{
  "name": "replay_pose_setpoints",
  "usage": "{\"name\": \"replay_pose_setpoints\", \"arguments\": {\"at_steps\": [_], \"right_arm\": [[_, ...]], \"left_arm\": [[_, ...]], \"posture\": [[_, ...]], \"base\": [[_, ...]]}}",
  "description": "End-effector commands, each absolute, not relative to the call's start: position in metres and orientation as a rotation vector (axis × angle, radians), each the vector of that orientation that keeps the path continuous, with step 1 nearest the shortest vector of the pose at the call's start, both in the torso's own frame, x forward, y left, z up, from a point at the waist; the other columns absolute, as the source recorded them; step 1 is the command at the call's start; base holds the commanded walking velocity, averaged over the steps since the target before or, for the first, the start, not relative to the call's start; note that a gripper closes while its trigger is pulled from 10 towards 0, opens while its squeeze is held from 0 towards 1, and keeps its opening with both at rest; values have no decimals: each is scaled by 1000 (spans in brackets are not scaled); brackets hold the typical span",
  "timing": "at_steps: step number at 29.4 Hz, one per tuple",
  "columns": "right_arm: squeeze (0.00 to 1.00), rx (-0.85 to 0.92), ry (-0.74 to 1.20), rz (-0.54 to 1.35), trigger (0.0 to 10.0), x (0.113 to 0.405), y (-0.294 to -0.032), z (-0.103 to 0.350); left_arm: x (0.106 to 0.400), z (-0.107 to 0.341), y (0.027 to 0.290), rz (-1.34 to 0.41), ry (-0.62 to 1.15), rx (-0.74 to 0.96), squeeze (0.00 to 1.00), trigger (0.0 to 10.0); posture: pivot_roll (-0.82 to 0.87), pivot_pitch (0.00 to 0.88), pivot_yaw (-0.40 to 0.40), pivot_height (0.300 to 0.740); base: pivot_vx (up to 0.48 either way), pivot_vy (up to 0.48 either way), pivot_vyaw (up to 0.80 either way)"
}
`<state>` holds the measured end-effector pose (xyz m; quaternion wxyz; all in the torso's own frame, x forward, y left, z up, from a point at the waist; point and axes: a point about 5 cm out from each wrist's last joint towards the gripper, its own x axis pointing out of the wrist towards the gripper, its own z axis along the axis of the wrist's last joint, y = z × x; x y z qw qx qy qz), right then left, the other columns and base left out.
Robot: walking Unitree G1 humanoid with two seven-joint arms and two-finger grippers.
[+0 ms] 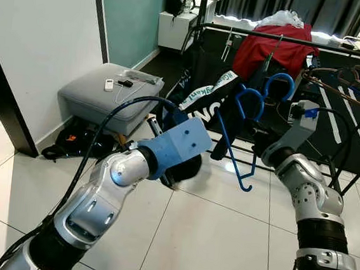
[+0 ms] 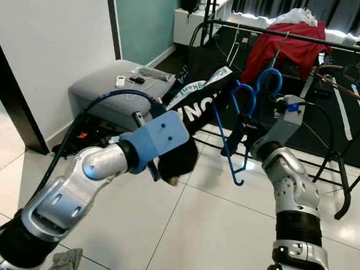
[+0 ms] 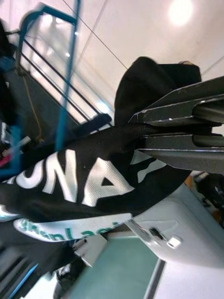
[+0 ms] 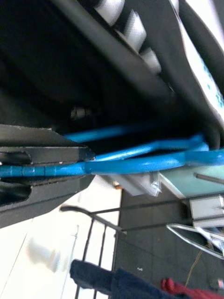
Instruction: Hang hanger
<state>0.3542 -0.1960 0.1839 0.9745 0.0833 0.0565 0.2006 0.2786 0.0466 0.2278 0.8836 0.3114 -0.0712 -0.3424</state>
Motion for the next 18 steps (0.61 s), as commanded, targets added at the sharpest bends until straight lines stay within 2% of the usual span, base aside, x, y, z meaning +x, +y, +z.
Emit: {"name": "replay_pose_setpoints", "arguments": {"at_steps": [1, 3, 4, 9, 11, 14, 18], "right_arm": [[0, 65, 265, 557, 10000, 343, -170, 158], [0, -17, 443, 687, 10000, 324, -160, 129], [0, -17, 443, 687, 10000, 324, -160, 129], [0, -190, 677, 731, 10000, 300, -174, 97], [0, -259, 734, 762, 10000, 291, -182, 96], [0, -259, 734, 762, 10000, 291, -182, 96], [0, -310, 759, 784, 10000, 283, -194, 105]], "left_arm": [[274, 232, 38, -755, -172, 646, 0, 10000], [278, 238, 42, -730, -183, 650, 0, 10000], [278, 238, 42, -730, -183, 650, 0, 10000], [283, 230, 55, -692, -128, 687, 0, 10000], [284, 221, 59, -689, -76, 711, 0, 10000], [284, 221, 59, -689, -76, 711, 0, 10000], [285, 205, 63, -706, 9, 763, 0, 10000]], "posture": [[34, 0, -34, 740], [37, 0, -32, 740], [37, 0, -32, 740], [31, 0, -28, 740], [24, 0, -26, 740], [24, 0, -26, 740], [12, 0, -20, 740]], "base": [[0, 0, 0], [0, 0, 0], [0, 0, 0], [0, 0, 0], [0, 0, 0], [0, 0, 0], [0, 0, 0]]}}
